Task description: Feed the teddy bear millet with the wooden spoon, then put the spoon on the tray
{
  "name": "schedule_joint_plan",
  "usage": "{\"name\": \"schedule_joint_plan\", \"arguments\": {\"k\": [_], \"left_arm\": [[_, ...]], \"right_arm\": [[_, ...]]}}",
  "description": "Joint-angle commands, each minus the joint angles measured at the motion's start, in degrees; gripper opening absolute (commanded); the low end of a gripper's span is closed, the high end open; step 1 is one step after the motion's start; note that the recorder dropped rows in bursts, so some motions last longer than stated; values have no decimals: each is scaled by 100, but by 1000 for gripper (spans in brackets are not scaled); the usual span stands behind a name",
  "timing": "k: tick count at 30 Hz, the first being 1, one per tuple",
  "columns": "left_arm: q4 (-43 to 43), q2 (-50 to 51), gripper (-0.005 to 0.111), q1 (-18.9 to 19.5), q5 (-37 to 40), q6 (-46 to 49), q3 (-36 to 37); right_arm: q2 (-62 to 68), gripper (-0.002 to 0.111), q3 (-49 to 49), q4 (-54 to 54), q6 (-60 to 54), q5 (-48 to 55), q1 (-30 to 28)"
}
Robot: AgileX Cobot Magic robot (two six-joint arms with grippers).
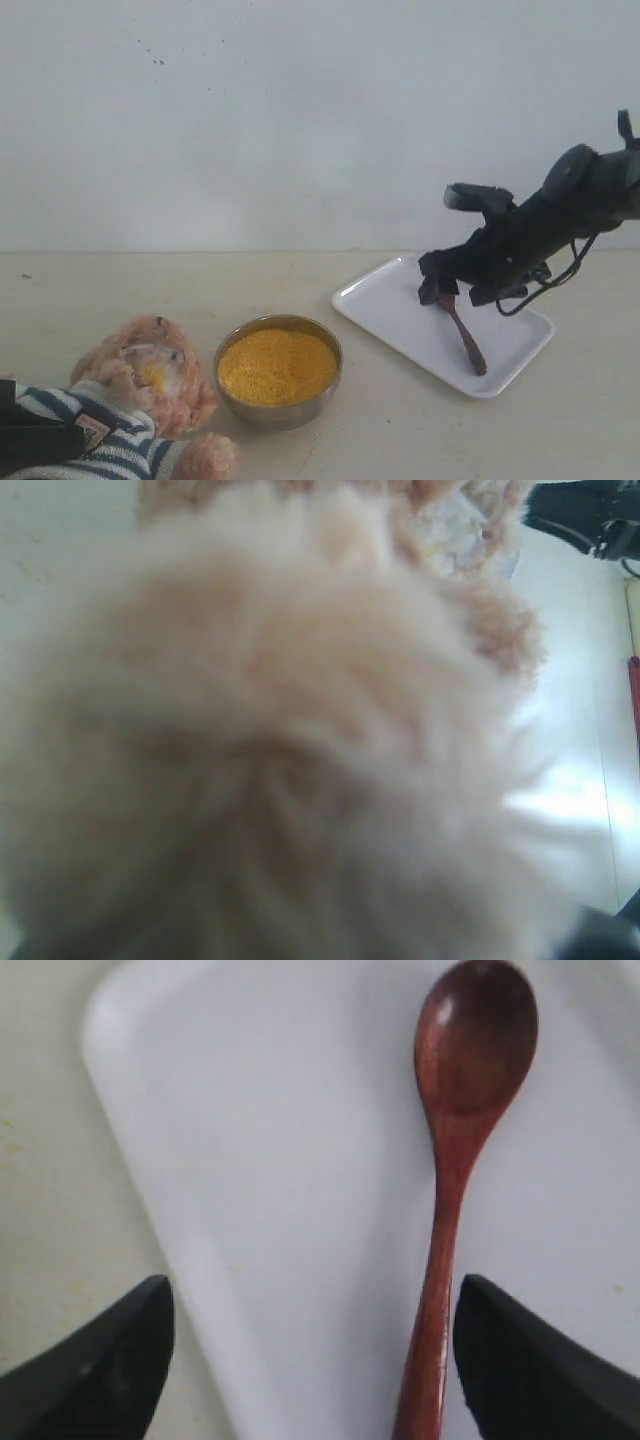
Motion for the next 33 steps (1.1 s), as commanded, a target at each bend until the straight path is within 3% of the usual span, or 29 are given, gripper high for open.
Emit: {"name": "schedule_joint_plan", "arguments": {"k": [1, 4, 5, 10, 15, 19, 25, 29, 33], "left_arm": [[-217, -43, 4, -1, 117, 37, 23], [-370, -43, 4, -1, 215, 113, 23], [-409, -43, 4, -1, 246, 157, 23], [-967, -43, 4, -1, 257, 490, 23], [-1330, -43, 4, -1, 257, 824, 23], [-1303, -43, 4, -1, 340, 839, 23], [-1248, -43, 4, -1, 519, 839, 23], [-1415, -43, 4, -1, 517, 839, 23], [-1621, -43, 4, -1, 517, 853, 23]], "right_arm": [[-819, 59, -20, -77, 664, 231, -60], [-1374, 19, -20, -142, 774, 371, -60], [-1544, 1, -20, -142, 691, 410, -60], [-2098, 1, -20, -300, 1039, 511, -60], [-2215, 1, -29, -238, 1347, 1572, -60], [-2420, 1, -4, -1040, 1600, 1747, -60], [-3644, 1, 238, -4008, 4414, 206, -60], [-4895, 1, 976, -5357, 4918, -1302, -60], [-5888, 1, 1861, -5584, 4962, -2399, -60]]}}
